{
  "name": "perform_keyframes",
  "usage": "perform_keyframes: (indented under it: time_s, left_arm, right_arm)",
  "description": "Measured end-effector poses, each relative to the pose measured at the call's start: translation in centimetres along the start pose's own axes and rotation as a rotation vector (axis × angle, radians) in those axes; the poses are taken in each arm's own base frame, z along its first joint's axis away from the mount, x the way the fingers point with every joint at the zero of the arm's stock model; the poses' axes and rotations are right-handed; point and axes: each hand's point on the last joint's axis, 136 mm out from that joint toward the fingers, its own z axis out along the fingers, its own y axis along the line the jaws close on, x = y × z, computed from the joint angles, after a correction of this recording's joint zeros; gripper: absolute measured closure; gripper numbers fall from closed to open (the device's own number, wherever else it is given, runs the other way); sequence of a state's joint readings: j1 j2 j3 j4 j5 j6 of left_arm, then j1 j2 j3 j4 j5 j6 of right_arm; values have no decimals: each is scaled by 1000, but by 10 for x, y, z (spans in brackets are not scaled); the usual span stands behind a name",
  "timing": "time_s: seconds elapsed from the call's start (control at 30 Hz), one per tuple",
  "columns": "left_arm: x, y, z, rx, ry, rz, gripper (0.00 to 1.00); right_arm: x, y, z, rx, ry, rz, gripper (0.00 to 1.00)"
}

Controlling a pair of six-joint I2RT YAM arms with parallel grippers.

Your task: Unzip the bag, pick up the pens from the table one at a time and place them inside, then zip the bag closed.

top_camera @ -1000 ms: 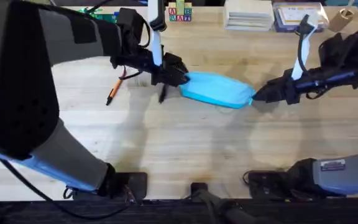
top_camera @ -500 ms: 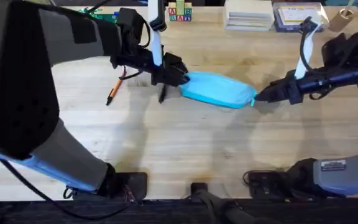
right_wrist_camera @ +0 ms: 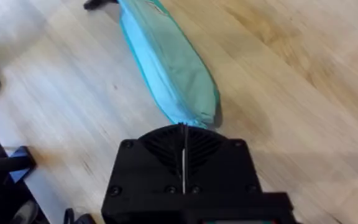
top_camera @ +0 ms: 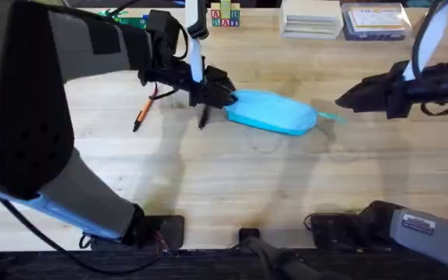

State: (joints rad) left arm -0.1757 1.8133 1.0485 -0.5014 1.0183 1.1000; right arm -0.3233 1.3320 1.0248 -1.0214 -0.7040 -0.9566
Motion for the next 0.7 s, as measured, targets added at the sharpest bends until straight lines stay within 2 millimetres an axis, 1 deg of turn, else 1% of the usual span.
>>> perform_keyframes:
  time_s: [0.1,0.2,0.5,0.7]
  left_arm:
    - [0,0,0,0,0,0,958]
    - [0,0,0,0,0,0,958]
    - [0,0,0,0,0,0,958]
    - [0,0,0,0,0,0,958]
  right_arm:
    - [-9,11,-6,17,-19,-35,971]
    - [-17,26,-4,3,-23,-73,971]
    - [-31,75,21,-128,20,-196,972]
    - [-41,97,33,-178,18,-299,971]
